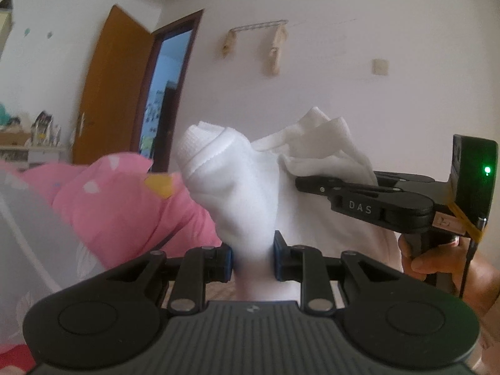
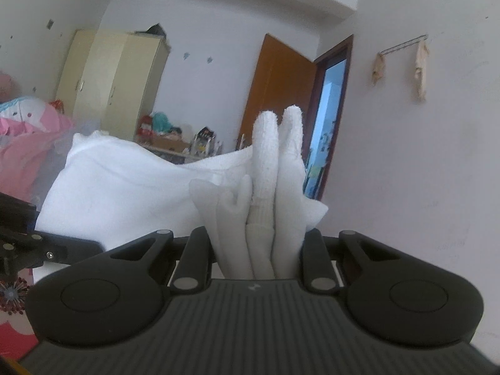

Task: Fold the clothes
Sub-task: 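Carry the folded white shirt with the right gripper toward the towel stack, then lower the shirt onto the towel stack and open the right gripper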

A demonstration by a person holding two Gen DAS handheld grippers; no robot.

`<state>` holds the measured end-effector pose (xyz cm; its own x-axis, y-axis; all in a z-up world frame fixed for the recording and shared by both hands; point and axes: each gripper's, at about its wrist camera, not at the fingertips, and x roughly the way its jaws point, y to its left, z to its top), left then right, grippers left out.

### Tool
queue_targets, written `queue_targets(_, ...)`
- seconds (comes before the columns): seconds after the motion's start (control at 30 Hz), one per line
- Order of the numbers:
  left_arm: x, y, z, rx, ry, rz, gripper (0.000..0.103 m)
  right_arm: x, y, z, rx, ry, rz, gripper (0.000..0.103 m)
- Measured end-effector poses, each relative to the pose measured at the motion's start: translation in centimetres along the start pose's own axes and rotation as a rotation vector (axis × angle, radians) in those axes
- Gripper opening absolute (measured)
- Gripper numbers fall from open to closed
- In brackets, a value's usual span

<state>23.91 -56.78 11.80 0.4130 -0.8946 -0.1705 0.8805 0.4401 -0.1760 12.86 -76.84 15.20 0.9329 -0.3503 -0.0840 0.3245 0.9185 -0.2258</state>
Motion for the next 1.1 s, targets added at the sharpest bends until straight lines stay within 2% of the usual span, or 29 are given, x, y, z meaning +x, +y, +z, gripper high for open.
queue_targets(0.3,4.3,6.8,-2.6,-0.112,0.096,0.029,0.024,7.7,2.9,-2.0,-0.030,0.107,0.048,0.016)
queue_targets(0.4,6.0,8.8,-3.8,-0.161,0.132,0.024,0.027,10.2,3.6,-3.2,-0.039,0.151,0.053,0.016)
queue_targets(0.47,6.8,10.5,-4.6,-0.224,0.160,0.022,0.044,11.6,4.0,-4.1,-0.036,0.195,0.055,0.017)
queue_targets(0.53,7.5,12.2,-5.3,-0.305,0.182,0.013,0.056,13.3,4.0,-4.9,-0.015,0.262,0.050,0.020)
queue_targets(0.57,7.6,13.1,-5.5,-0.348,0.188,0.008,0.063,14.1,3.7,-5.2,0.005,0.300,0.039,0.028)
queue_targets(0.6,7.6,14.0,-5.8,-0.394,0.189,0.002,0.067,14.5,3.3,-5.4,0.041,0.327,0.028,0.033)
queue_targets(0.67,7.0,15.1,-6.0,-0.464,0.181,-0.005,0.071,14.7,1.9,-5.4,0.141,0.341,0.009,0.050)
queue_targets(0.7,6.8,15.5,-6.0,-0.483,0.177,-0.001,0.072,14.3,1.0,-5.3,0.197,0.323,0.003,0.054)
queue_targets(0.77,6.2,15.6,-5.8,-0.489,0.162,0.031,0.072,12.8,-0.6,-5.1,0.304,0.262,-0.049,0.078)
queue_targets(0.8,5.9,15.6,-5.8,-0.489,0.153,0.050,0.072,12.0,-1.3,-5.1,0.356,0.227,-0.080,0.080)
queue_targets(0.9,4.8,15.5,-4.7,-0.458,0.097,0.123,0.072,9.1,-3.3,-4.6,0.483,0.119,-0.173,0.080)
queue_targets(0.93,4.3,15.1,-4.4,-0.436,0.077,0.137,0.072,8.1,-3.7,-4.4,0.508,0.085,-0.188,0.077)
queue_targets(0.97,3.8,14.6,-4.2,-0.412,0.055,0.143,0.072,7.4,-3.7,-4.1,0.507,0.070,-0.159,0.061)
queue_targets(1.03,3.5,13.3,-3.4,-0.343,0.028,0.137,0.072,6.4,-3.3,-3.4,0.486,0.065,-0.048,0.036)
queue_targets(1.1,3.9,12.0,-2.8,-0.259,0.020,0.129,0.071,6.6,-2.2,-2.7,0.444,0.119,0.076,0.025)
